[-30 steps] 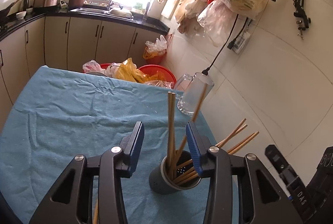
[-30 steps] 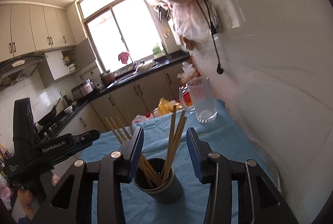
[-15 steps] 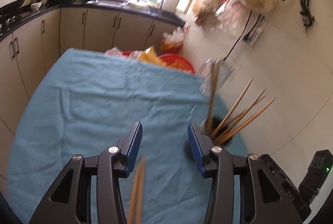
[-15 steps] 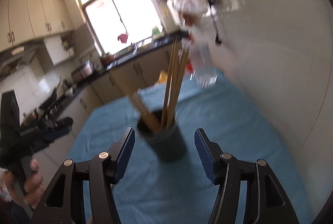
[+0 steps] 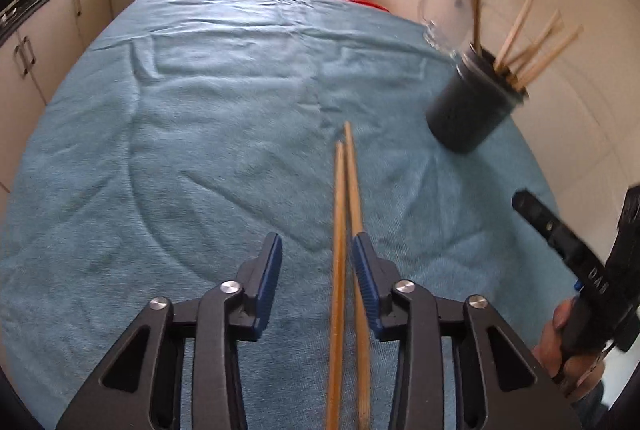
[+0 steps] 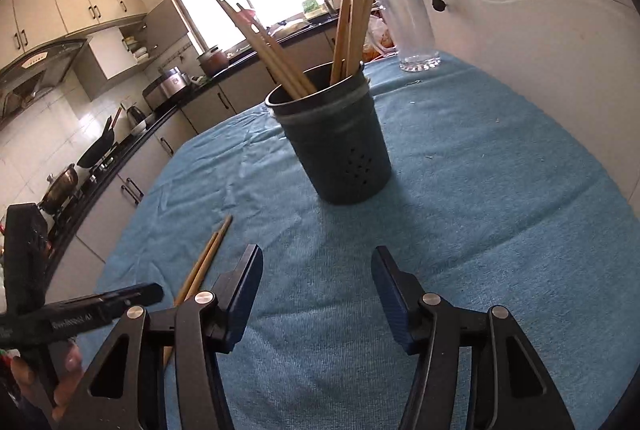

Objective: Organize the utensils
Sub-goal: 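Withdraw both open tools back over the last chopsticks, then close the left tool on a chopstick while the right tool grasps the last one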

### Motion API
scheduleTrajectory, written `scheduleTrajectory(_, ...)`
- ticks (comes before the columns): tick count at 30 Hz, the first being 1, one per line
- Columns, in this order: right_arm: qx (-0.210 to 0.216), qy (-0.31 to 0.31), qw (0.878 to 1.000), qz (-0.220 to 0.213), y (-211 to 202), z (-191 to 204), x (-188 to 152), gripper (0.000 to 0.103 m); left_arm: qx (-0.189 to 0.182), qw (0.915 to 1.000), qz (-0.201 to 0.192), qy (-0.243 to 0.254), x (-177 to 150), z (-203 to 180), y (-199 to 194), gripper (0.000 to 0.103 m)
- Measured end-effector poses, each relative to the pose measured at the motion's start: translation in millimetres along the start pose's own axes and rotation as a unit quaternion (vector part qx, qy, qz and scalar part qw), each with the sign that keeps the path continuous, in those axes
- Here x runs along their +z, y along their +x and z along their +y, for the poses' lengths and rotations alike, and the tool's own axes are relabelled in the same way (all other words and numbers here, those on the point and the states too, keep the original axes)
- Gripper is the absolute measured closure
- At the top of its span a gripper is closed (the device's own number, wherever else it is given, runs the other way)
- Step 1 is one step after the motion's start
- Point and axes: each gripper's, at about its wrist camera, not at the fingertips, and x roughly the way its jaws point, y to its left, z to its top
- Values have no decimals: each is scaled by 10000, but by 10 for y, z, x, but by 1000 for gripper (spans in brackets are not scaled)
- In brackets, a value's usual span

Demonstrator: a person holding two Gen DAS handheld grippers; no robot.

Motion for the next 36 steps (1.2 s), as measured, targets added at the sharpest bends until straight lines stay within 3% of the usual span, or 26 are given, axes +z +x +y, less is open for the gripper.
scheduleTrajectory(2,12,19,10000,-17,-6,1,-2,42,77,9999,44,107,-10,-50,48,78)
scheduleTrajectory(8,108,62,9999,24,-11,-15,-20,42,232,9991,15,346,-1,-154,114,81)
scheduleTrajectory(12,122,64,9999,55,-5,-14,-20,42,675,9973,-53,298,62,-121,178,91)
scheduleTrajectory(13,108,55,9999,52,-12,-8,-30,42,713,9971,-60,241,79,-98,197,95)
scheduleTrajectory(19,47,-88,9998,190,29,37,-34,42,954,9945,-136,-420,74,213,118,95)
scheduleTrajectory(22,22,-359,9985,407,75,191,-2,42,875,9929,-147,-798,45,425,43,95)
scheduleTrajectory(24,228,-417,9967,661,134,325,59,42,816,9920,-152,-952,18,522,1,95)
scheduleTrajectory(30,619,-311,9845,1612,573,771,299,45,590,9926,-182,-1041,-14,617,-26,95)
scheduleTrajectory(36,171,-409,9714,2334,1133,1076,316,61,437,9938,-133,-1010,-25,669,-45,95)
